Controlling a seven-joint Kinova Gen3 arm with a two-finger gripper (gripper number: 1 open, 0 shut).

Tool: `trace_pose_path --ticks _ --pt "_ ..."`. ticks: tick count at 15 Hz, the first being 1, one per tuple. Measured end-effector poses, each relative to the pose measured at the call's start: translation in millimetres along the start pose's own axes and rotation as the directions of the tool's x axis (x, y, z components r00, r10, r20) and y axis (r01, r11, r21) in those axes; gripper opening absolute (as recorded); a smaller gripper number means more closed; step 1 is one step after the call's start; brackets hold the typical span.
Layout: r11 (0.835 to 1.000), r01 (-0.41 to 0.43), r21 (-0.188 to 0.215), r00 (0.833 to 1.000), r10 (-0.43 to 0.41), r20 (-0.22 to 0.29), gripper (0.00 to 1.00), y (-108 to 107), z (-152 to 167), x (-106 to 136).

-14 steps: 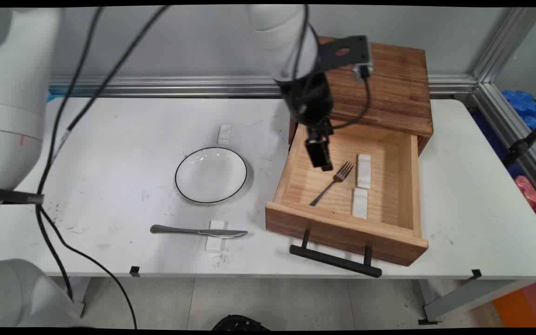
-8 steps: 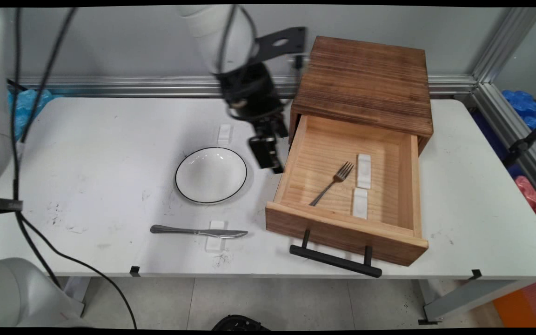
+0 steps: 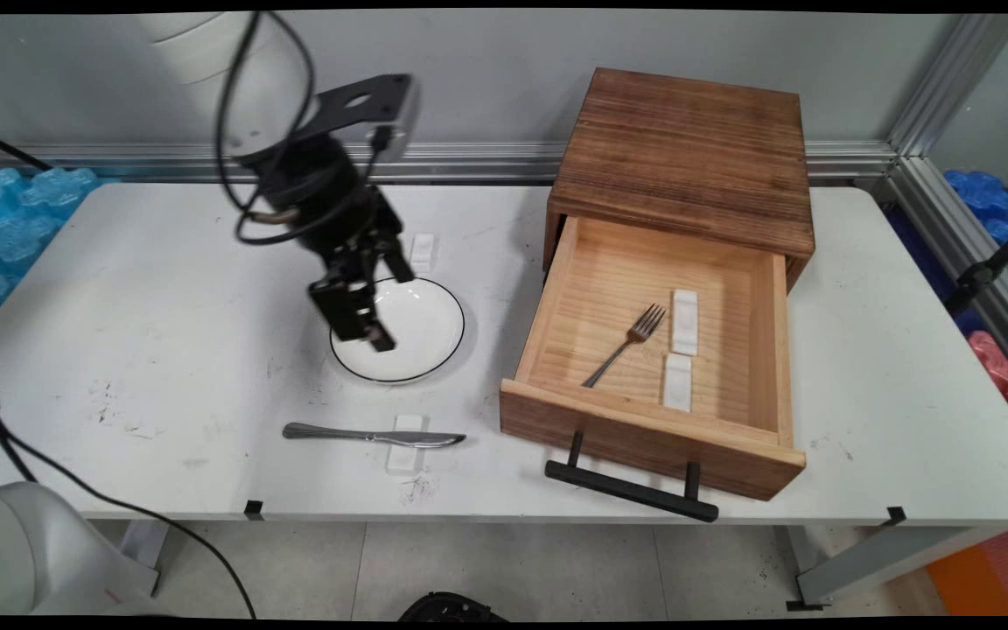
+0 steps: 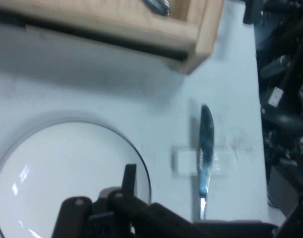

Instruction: Pick up the knife from the right of the white plate

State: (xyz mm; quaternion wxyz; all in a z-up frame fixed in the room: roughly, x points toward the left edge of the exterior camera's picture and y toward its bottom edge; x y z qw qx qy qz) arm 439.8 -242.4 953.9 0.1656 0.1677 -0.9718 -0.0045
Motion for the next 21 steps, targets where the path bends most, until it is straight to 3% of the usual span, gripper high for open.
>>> trace_pose_path --ticks 6,12,21 --pt "1.0 0.031 -0.003 0.999 -0.031 0.03 1.0 18.2 10.7 -51.0" --pt "1.0 0.0 -0.003 0.998 0.0 0.057 1.0 35.8 37.9 -88.2" --pt "0.999 -0.048 0.006 0.996 0.048 0.074 1.0 46.6 86.3 -112.7"
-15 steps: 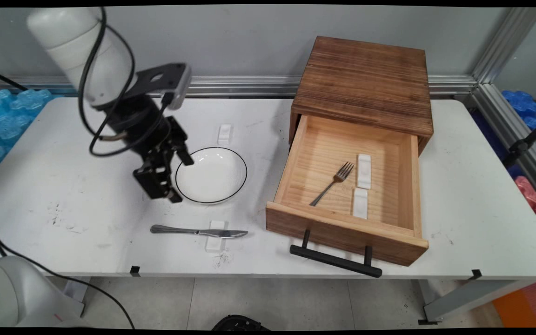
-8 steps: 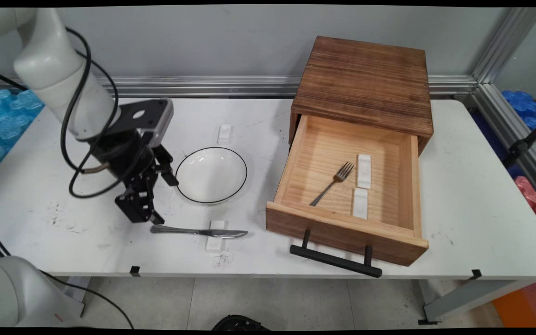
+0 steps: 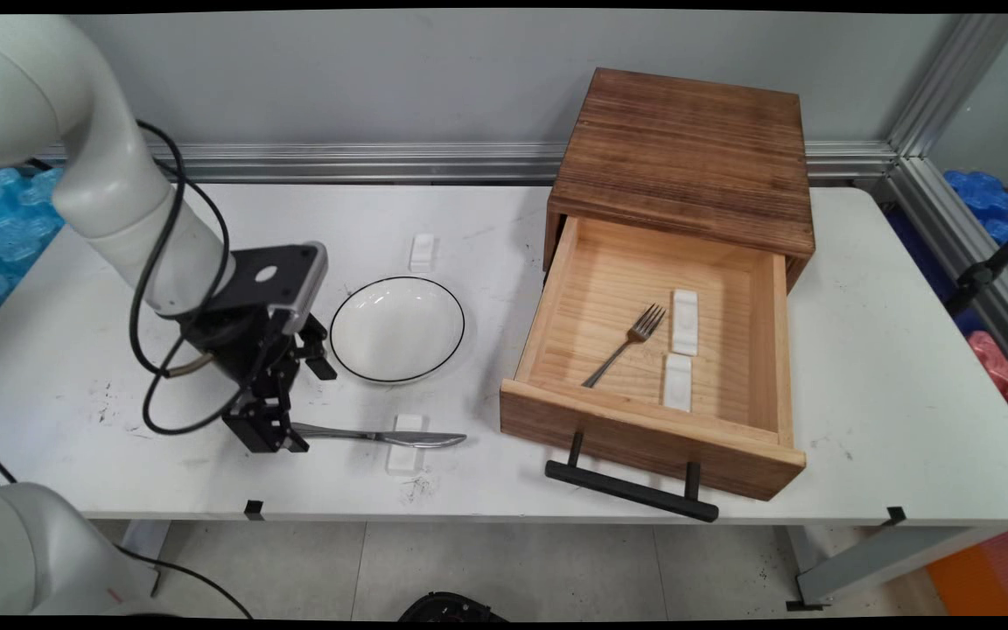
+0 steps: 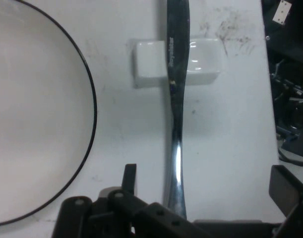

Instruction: Pick up the knife from the right of the white plate

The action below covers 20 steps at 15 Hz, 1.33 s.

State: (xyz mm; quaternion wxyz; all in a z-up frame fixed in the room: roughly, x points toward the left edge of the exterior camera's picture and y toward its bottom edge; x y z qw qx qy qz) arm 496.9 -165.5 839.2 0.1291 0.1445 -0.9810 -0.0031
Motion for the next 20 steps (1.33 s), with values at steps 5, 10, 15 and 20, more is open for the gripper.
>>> trace_pose_path --ticks 5,10,15,20 --pt "1.0 -0.019 0.009 1.0 0.019 -0.006 1.0 -1.3 24.6 -0.1" --pt "1.0 -0.025 0.013 1.0 0.026 -0.015 1.0 -5.0 43.7 3.1" --pt "1.0 -0.019 0.01 1.0 0.019 -0.023 1.0 -7.3 56.4 6.8" --pt "1.0 -0.016 0.006 1.0 0.016 -0.024 1.0 -10.0 62.5 6.5"
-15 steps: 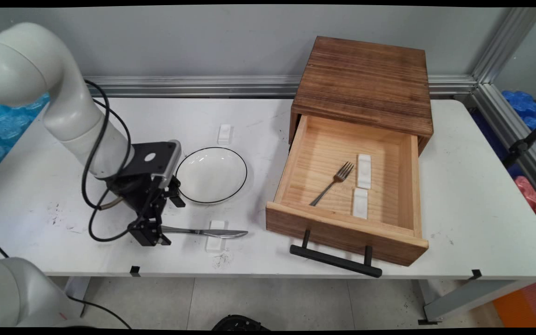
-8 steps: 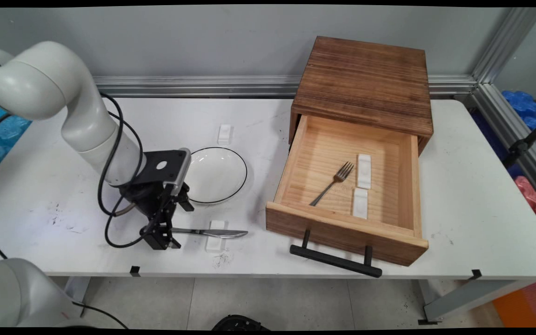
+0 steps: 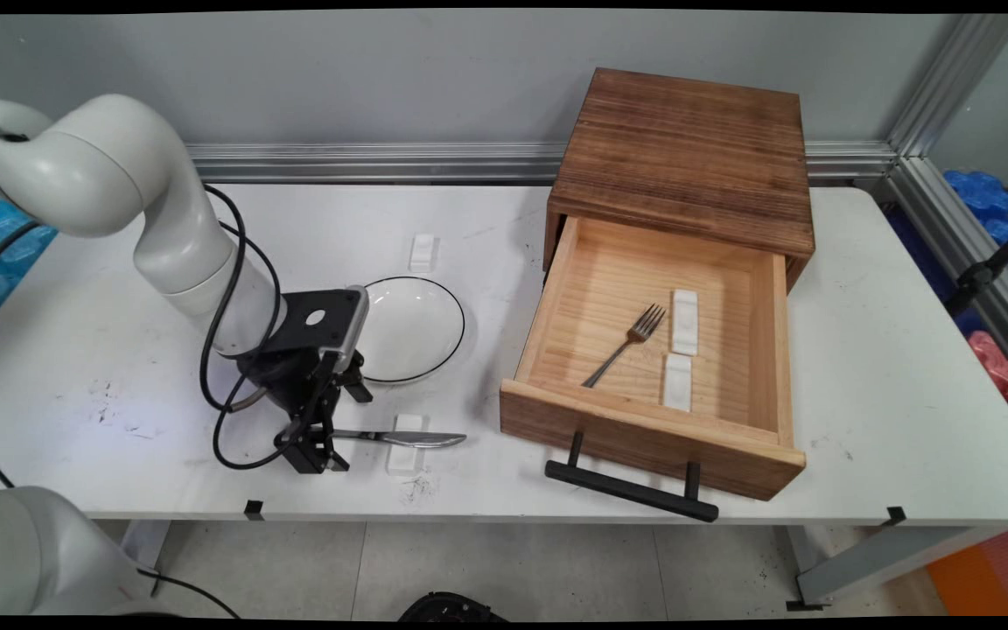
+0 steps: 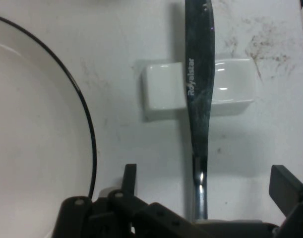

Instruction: Pick up the knife from the right of the white plate, then place the picked object into the drawer

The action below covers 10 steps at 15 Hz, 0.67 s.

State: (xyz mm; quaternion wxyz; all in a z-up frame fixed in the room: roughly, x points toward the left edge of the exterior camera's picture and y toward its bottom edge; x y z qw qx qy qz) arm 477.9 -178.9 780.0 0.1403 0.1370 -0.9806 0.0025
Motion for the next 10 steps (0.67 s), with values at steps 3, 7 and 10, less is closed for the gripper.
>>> trace_pose_path --ticks 3,7,10 --pt "1.0 -0.001 -0.004 1.0 0.001 -0.002 1.0 -1.1 0.9 -0.8" --pt "1.0 -0.002 -0.011 1.0 0.002 -0.003 0.0 -2.9 0.4 -3.2" --pt "1.0 -0.003 -0.017 1.0 0.003 -0.001 0.0 -3.2 -0.1 -5.3"
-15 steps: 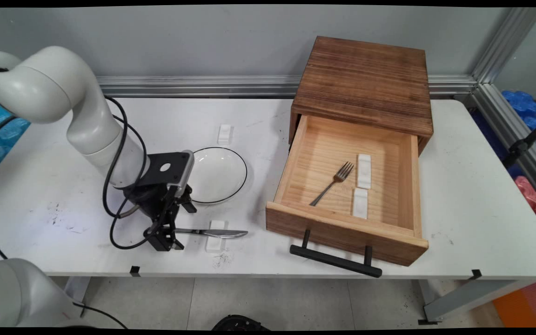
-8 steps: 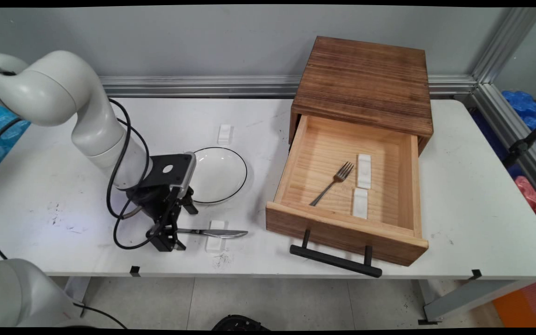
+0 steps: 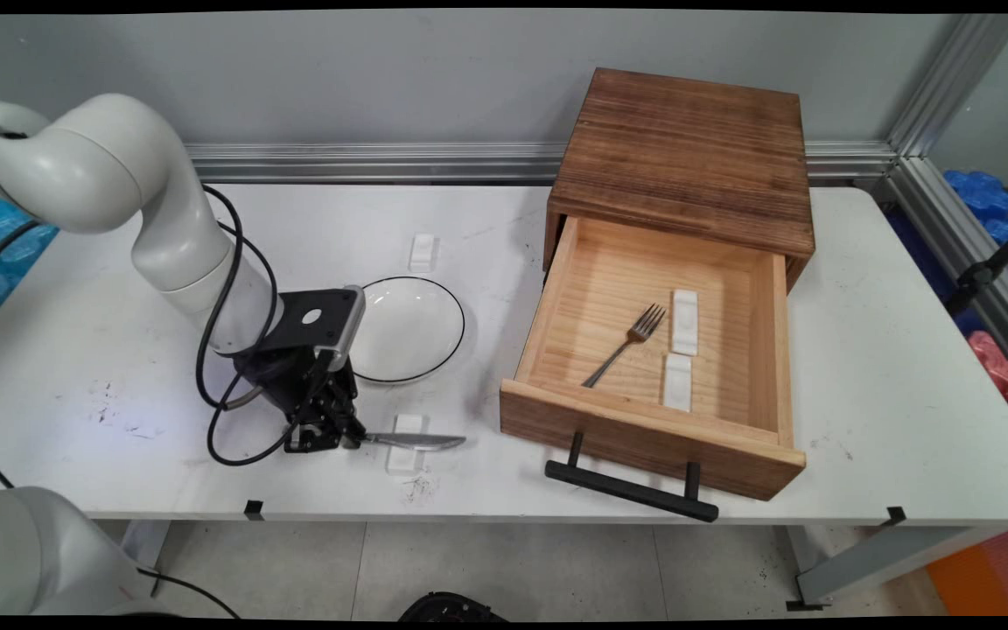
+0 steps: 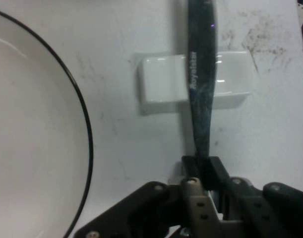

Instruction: Place the picked object into the drawer

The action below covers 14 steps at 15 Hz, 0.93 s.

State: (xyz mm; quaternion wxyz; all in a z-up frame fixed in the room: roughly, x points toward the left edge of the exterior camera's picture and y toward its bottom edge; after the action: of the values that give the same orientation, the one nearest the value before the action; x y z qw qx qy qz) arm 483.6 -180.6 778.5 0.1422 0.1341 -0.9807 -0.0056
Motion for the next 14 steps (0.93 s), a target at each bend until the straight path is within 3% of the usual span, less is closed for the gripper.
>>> trace_pose_path --ticks 9,14 --pt "1.0 -0.014 -0.01 1.0 0.014 -0.004 0.0 -3.3 -8.8 0.6" --pt "0.999 -0.024 -0.025 1.0 0.024 -0.004 0.0 -0.4 -41.7 2.1"
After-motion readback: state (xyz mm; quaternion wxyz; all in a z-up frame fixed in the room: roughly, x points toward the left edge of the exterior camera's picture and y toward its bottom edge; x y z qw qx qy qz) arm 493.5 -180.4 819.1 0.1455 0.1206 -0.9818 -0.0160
